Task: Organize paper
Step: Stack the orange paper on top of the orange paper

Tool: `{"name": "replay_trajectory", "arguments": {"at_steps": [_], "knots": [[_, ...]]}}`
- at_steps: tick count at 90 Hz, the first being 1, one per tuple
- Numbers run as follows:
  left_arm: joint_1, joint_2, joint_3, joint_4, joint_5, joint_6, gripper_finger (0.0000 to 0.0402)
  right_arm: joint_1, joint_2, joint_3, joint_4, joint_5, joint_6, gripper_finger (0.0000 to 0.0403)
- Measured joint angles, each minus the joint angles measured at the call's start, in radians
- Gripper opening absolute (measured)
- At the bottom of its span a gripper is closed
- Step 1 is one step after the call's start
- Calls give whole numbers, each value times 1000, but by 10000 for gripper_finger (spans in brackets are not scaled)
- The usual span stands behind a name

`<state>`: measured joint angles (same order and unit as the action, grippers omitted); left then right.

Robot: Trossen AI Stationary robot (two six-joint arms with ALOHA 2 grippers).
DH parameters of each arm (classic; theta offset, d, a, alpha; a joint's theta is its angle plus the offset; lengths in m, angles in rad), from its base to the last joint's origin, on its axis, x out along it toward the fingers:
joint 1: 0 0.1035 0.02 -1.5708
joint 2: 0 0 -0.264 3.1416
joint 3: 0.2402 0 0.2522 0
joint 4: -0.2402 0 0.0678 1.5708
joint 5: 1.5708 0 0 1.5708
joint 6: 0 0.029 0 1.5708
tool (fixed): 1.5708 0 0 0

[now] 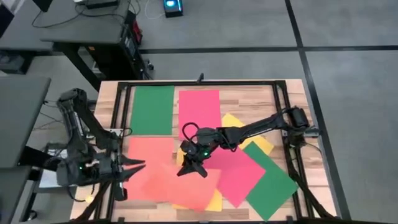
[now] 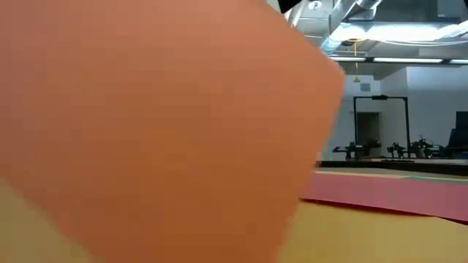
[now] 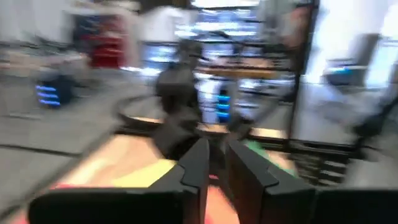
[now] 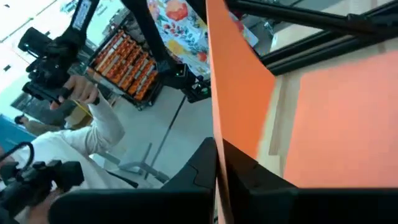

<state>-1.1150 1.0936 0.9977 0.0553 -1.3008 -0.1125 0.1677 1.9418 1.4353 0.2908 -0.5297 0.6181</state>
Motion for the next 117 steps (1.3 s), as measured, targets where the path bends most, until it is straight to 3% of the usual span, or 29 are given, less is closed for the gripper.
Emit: {"name": "replay_trajectory", "arguments": {"at_steps": [14,20,30,49,68,84,105,117], "knots": [[183,-26,-1,-392,298,-415,61,0,-21,0,-11,0,-17,0],[242,-29,-1,-446,383,-457,62,-1,-28,0,-32,-1,-35,0],[266,-40,-1,-456,435,-453,62,-7,-27,0,-41,-1,-43,0],[178,-64,-1,-565,401,-552,55,-20,-30,0,-56,-1,-55,0],[30,-64,0,-746,277,-813,40,-41,-57,1,-59,2,-70,0],[-20,0,0,-853,267,-961,39,-48,-54,0,-84,2,-78,0],[-51,81,0,-862,275,-996,78,-58,-145,1,-182,-16,-134,0],[-64,123,0,-863,275,-1059,106,-59,-242,2,-242,55,-203,0]]}}
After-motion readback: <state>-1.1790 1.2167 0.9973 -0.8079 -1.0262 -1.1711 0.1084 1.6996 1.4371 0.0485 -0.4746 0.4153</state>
